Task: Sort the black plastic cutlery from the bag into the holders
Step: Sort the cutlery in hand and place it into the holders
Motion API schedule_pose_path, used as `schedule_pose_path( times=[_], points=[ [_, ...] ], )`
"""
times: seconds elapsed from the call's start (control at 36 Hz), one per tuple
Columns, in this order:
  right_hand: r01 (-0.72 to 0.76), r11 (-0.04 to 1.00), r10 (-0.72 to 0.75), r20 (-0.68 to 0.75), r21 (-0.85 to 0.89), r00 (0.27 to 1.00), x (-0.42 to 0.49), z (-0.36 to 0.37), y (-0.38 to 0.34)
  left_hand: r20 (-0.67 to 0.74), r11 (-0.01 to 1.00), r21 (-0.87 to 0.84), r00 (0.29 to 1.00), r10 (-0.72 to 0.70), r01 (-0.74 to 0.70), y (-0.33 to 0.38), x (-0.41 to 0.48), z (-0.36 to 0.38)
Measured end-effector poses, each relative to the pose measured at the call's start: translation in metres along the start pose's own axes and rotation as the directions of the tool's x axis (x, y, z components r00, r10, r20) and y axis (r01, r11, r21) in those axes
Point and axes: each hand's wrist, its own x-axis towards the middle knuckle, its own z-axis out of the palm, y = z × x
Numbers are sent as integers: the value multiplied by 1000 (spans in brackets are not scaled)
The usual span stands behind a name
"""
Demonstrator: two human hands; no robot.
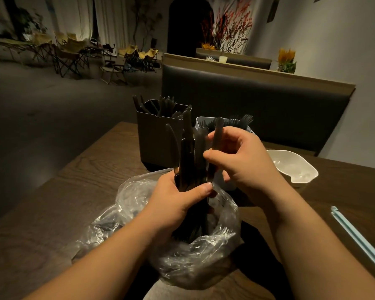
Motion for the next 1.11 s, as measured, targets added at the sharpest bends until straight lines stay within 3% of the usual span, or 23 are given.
schedule_pose_path(
  times=[0.14, 0.33, 0.44, 0.58, 0.69, 0.89, 1.11],
  points=[
    [6, 999, -8, -55, -36, 998, 1, 1, 0, -5, 998, 57, 1000, 1, -1, -3, 0, -1],
    [-9, 999, 13, 101, -37, 995, -1, -20, -13, 18, 981, 189, 999, -47, 43, -4, -1, -2],
    [3, 992, 18, 161, -130, 987, -2, -36, -18, 81, 972, 219, 991, -102, 83, 0, -3, 0],
    [-49, 997, 58, 153, -61, 987, 0, -40, -18, 106, 969, 233, 988, -111, 84, -1, -3, 0],
    [-64, 994, 67, 31, -84, 997, 3, -44, -18, 75, 972, 220, 992, -99, 81, -2, -2, 0],
    [-1, 989, 41, -263, 150, 964, 0, -54, -23, 88, 990, 94, 990, -112, 104, 2, -5, 5],
    [187, 934, 27, -583, 304, 812, -3, -74, -35, 62, 992, -1, 990, -123, 124, 5, -5, 5]
  ],
)
